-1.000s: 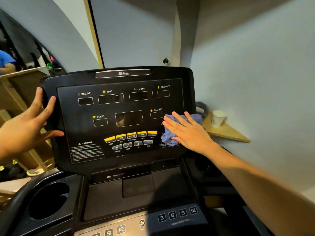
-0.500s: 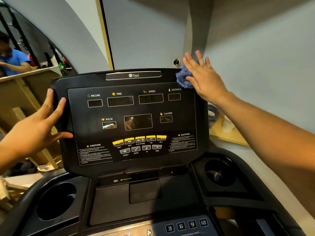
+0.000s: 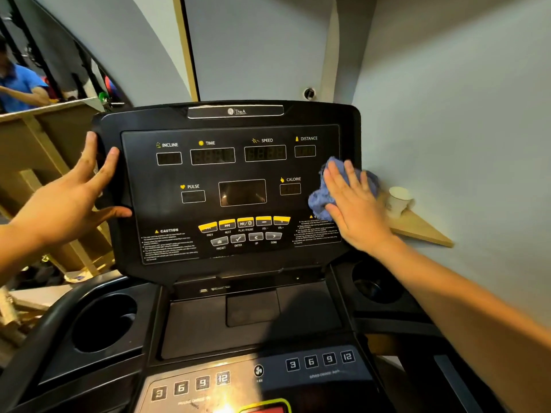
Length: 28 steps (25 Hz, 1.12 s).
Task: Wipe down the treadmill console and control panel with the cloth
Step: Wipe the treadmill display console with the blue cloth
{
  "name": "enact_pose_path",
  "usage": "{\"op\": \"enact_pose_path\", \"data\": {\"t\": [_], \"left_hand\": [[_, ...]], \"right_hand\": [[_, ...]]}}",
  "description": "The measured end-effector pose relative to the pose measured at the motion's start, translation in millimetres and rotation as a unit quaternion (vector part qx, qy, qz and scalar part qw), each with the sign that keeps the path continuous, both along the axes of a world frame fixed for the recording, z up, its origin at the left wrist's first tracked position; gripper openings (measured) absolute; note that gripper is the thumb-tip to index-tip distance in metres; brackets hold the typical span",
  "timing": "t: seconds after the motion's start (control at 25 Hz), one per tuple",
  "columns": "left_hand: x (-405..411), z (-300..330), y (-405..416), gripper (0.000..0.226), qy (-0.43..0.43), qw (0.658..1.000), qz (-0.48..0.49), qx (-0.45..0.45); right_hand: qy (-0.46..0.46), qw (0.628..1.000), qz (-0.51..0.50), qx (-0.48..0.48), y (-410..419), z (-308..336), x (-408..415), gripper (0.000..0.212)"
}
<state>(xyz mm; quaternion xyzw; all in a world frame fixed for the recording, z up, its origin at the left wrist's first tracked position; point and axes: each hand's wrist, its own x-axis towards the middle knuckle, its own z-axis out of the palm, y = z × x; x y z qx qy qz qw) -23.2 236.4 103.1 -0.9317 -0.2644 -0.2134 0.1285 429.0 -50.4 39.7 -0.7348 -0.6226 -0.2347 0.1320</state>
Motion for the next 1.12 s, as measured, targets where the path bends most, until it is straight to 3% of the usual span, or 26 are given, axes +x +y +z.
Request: {"op": "enact_pose_path", "data": {"t": [0.36, 0.6, 0.88, 1.12], "left_hand": [[-2, -3, -3, 0.117, 0.007, 1.000, 0.000, -0.009], [0, 1, -9, 0.113, 0.018, 1.000, 0.017, -0.001], [3, 3, -16, 0.112, 0.011, 1.000, 0.022, 0.003], [1, 5, -20, 0.112, 0.014, 0.999, 0.033, -0.003]], "right_hand": [[0.003, 0.997, 0.030, -0.065, -44, -76, -28, 0.067], [0.014, 0.995, 0.021, -0.100, -43, -75, -29, 0.070], [-0.026, 0.989, 0.051, -0.137, -29, -60, -46, 0.094], [-0.034, 0.988, 0.048, -0.142, -19, -56, -57, 0.097]]}}
